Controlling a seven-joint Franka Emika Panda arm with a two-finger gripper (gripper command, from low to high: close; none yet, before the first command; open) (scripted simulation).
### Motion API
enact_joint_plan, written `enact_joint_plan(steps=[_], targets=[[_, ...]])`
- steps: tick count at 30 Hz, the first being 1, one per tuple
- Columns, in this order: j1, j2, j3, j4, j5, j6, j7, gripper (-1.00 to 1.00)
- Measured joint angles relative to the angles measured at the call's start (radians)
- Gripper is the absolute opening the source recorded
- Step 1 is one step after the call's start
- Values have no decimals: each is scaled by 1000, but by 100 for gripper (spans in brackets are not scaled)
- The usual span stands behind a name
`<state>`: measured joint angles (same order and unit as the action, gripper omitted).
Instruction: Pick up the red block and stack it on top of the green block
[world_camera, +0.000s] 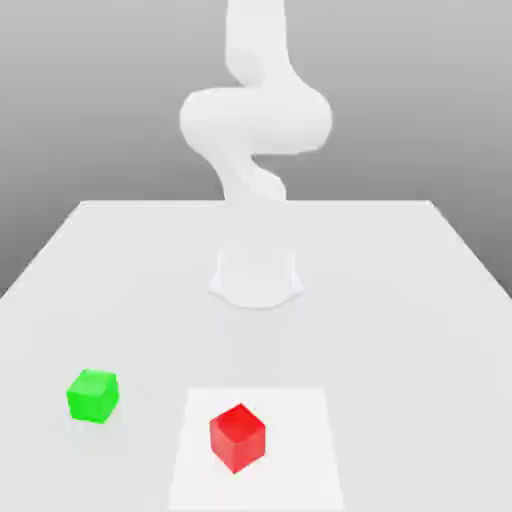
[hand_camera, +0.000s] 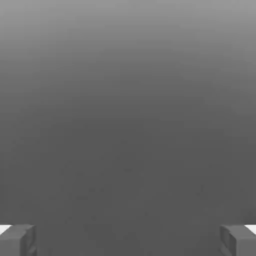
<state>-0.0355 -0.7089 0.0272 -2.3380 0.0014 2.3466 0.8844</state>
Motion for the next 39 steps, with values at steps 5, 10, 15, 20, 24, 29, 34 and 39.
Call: enact_joint_plan(steps=[5,10,15,20,24,29,34,39], targets=[[-69,187,55,-78,-2,96,177,0],[-124,368,99,-153,-17,188,357,0],[-160,550,122,-229,-36,281,541,0],[-170,731,117,-304,-39,373,713,0],[-157,875,97,-316,-65,476,787,0],[-121,1004,52,-298,-107,583,822,-100],[-118,1014,48,-297,-112,594,827,-100],[-138,878,80,-318,-58,479,787,-100]])
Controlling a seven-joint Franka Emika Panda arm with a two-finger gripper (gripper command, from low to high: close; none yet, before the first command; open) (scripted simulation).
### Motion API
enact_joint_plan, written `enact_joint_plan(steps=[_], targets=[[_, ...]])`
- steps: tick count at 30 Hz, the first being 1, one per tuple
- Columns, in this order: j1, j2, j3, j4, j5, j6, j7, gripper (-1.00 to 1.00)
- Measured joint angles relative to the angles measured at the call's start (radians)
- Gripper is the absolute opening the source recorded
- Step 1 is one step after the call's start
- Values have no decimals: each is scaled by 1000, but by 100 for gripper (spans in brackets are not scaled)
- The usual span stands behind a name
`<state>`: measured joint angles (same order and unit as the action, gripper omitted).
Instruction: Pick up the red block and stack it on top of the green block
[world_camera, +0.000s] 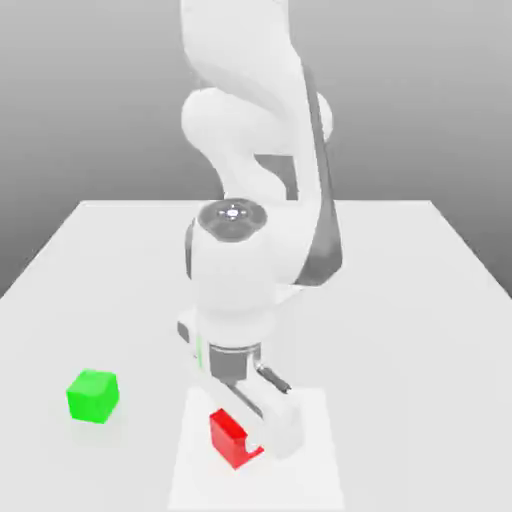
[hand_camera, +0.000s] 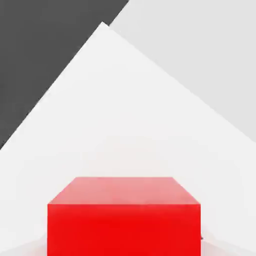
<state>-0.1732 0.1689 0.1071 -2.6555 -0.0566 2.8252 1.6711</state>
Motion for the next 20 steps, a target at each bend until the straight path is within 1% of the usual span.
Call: enact_joint_plan(steps=[2,3,10,12,16,17,20], targets=[[-8,-68,1,-11,23,-57,-19,-100],[-43,-91,-21,-18,28,-74,-29,-100],[-362,-224,-167,-64,42,-160,-101,-100],[-373,-191,-175,-67,52,-124,-115,-100],[-387,-59,-157,-63,75,4,-133,-100],[-388,-35,-154,-62,78,26,-136,100],[-389,-35,-154,-62,78,26,-136,100]])
